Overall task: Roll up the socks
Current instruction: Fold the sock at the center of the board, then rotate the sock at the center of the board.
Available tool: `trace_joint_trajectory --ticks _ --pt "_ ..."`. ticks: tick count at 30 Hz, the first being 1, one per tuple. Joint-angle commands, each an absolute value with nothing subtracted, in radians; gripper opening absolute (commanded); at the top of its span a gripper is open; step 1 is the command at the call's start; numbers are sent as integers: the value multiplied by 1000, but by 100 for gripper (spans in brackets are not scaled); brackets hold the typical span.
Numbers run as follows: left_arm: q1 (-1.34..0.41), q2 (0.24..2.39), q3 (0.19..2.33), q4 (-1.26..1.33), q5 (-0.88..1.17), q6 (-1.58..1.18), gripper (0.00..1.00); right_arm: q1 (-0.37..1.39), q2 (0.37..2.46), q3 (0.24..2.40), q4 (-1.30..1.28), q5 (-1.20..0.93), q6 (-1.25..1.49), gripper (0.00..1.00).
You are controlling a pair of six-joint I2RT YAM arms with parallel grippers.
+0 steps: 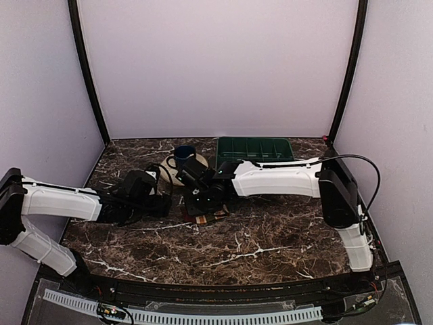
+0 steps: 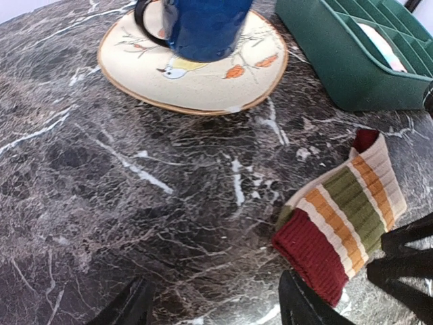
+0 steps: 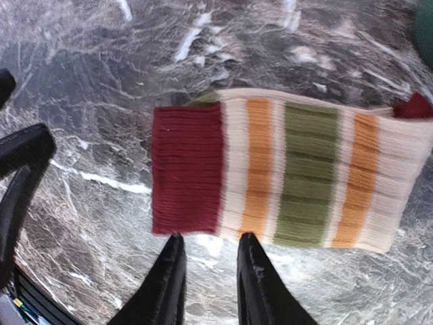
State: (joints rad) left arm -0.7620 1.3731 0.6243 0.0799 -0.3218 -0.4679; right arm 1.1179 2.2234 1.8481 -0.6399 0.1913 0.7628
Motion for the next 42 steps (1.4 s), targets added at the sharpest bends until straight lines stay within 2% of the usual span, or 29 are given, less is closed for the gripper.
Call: trace_joint_trajectory --ticks 1,5,10,24,31,42 --pt "-788 1380 660 123 -280 -404 66 1077 2046 1654 -462 217 757 22" --pt "-797 1421 683 198 -205 -369 66 1019 1943 1438 -268 132 754 16" --pt "-802 1507 752 247 -109 -315 65 949 1898 1309 -88 4 755 11" --pt "-808 1652 863 246 -47 -238 63 847 2006 1248 167 -217 793 8" --pt "-808 1659 868 241 -45 -231 63 835 2049 1238 173 -201 800 8" --pt "-811 1669 849 241 -47 -218 62 813 2061 1218 110 -48 821 7"
